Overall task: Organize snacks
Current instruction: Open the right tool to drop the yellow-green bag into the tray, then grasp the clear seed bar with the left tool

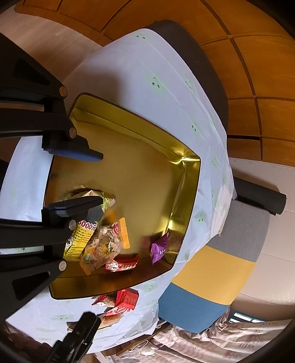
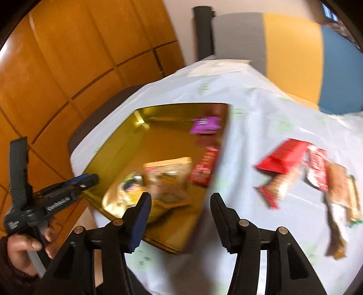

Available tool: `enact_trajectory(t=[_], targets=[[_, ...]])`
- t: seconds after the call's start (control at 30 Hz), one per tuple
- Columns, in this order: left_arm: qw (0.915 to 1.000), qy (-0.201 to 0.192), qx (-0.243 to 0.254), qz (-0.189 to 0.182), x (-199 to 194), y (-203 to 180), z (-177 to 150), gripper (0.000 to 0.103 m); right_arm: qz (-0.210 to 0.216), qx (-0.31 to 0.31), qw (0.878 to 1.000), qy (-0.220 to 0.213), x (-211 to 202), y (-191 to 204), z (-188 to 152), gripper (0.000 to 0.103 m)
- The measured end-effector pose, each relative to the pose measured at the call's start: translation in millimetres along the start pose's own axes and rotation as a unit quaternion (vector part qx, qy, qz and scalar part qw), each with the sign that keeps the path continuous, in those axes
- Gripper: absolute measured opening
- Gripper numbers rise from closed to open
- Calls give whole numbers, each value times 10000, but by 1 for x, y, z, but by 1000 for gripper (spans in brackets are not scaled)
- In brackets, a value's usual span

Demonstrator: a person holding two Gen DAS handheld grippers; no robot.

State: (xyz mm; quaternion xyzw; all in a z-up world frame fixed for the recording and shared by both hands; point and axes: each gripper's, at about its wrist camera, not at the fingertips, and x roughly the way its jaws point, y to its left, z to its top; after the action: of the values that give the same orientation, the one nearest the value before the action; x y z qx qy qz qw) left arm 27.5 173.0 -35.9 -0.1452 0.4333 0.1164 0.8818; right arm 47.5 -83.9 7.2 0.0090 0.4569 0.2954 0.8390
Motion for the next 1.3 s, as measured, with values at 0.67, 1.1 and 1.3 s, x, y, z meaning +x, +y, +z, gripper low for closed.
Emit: enact_trajectory(t=[0.67, 1.1, 1.3], targets=[[9995, -55, 302, -6, -7, -18, 1, 32, -2163, 670, 9740, 51, -86, -196, -27, 66], [9963, -104, 848, -50, -11, -53, 7, 32, -2517, 2050, 9458, -1, -102, -282, -51, 66], [9862, 1, 1556, -562, -10, -109, 5, 32, -2452, 1996, 9487, -63, -100, -277, -50, 68]])
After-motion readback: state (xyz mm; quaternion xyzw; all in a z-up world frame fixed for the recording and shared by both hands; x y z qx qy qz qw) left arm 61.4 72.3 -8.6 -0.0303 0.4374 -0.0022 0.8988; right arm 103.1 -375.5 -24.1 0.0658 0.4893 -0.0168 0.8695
